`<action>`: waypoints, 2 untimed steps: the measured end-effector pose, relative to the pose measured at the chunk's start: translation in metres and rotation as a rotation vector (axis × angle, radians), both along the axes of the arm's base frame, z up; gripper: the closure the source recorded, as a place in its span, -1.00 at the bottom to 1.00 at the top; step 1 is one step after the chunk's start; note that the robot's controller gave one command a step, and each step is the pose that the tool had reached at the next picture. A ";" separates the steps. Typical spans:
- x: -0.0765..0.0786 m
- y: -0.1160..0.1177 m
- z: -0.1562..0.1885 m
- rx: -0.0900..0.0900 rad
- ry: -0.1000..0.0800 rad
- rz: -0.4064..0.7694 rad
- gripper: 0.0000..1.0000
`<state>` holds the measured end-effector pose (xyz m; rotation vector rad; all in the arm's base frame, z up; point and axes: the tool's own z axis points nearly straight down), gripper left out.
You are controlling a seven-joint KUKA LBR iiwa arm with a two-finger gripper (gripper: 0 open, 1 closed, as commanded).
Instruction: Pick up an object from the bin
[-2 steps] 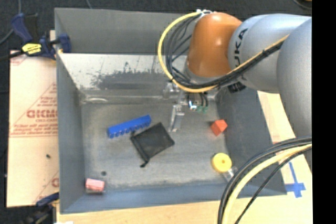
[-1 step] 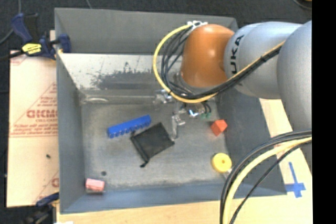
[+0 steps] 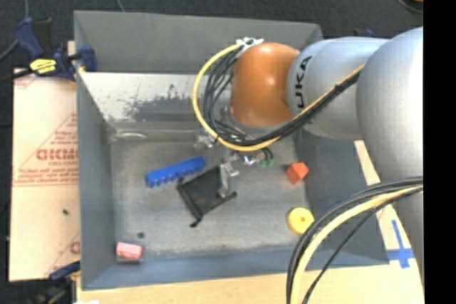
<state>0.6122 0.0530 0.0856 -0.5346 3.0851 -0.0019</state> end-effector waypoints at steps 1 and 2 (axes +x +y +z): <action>0.007 0.011 -0.014 -0.002 -0.005 0.090 1.00; 0.007 0.011 -0.014 -0.001 -0.005 0.089 1.00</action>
Offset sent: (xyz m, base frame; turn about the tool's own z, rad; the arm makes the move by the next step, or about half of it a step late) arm 0.0000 0.0000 0.0000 0.0000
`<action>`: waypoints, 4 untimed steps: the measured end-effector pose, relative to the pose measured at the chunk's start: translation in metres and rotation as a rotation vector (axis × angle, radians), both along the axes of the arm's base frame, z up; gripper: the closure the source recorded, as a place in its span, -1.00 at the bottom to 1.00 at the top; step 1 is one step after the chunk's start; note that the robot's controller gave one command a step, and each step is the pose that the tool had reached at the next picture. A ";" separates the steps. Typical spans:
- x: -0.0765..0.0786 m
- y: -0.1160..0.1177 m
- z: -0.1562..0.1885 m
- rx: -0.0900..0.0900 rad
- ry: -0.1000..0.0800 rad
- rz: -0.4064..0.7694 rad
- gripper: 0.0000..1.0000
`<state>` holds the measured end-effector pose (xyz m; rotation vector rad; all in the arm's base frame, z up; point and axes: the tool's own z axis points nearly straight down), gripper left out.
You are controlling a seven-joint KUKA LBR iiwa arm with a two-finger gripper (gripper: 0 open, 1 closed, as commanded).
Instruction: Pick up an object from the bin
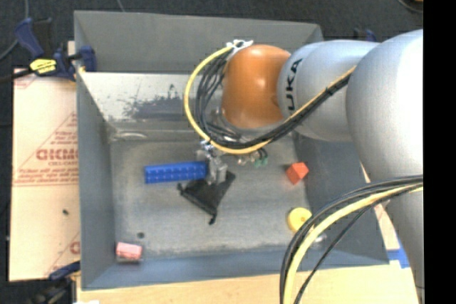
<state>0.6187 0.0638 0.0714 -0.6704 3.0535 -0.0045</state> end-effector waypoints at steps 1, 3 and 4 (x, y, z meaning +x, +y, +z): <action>0.009 0.000 0.093 -0.001 0.000 -0.006 1.00; 0.029 0.056 0.092 -0.001 0.001 -0.025 1.00; 0.030 0.074 0.119 0.004 -0.017 0.000 1.00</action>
Offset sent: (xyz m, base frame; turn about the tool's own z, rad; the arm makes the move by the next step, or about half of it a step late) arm 0.0324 0.0546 -0.0014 0.1124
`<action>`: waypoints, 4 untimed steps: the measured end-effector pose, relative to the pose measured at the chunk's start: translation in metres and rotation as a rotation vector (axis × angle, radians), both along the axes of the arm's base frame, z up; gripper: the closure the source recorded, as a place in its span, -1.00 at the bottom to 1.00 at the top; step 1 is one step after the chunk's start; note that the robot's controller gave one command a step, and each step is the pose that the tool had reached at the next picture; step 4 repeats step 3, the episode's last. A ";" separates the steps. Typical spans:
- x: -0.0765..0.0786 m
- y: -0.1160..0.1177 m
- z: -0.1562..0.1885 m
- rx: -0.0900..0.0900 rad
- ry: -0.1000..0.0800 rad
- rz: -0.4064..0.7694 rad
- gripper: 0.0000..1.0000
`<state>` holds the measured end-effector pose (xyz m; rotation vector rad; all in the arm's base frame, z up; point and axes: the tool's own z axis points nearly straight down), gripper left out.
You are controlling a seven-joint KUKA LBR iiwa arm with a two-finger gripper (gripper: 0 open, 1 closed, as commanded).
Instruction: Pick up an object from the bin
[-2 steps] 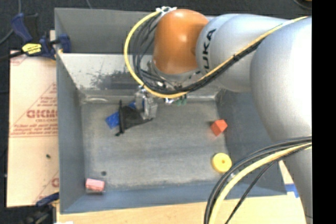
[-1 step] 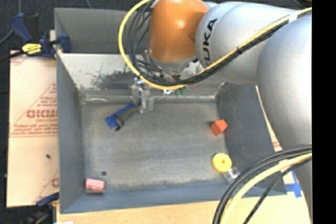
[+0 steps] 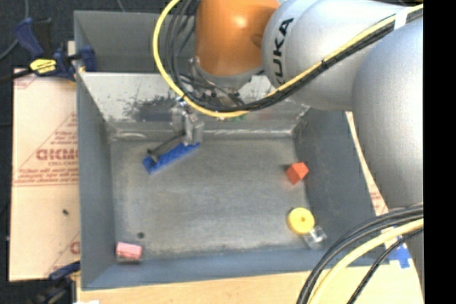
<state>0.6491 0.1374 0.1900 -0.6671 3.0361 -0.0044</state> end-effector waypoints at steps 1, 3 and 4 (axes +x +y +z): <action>-0.001 0.002 -0.005 -0.001 0.003 0.003 1.00; -0.002 -0.023 -0.090 0.000 0.003 0.020 1.00; -0.002 -0.023 -0.090 0.000 0.003 0.020 1.00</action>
Offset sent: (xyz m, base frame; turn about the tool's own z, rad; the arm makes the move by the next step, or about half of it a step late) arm -0.0003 -0.0312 -0.1200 -0.0462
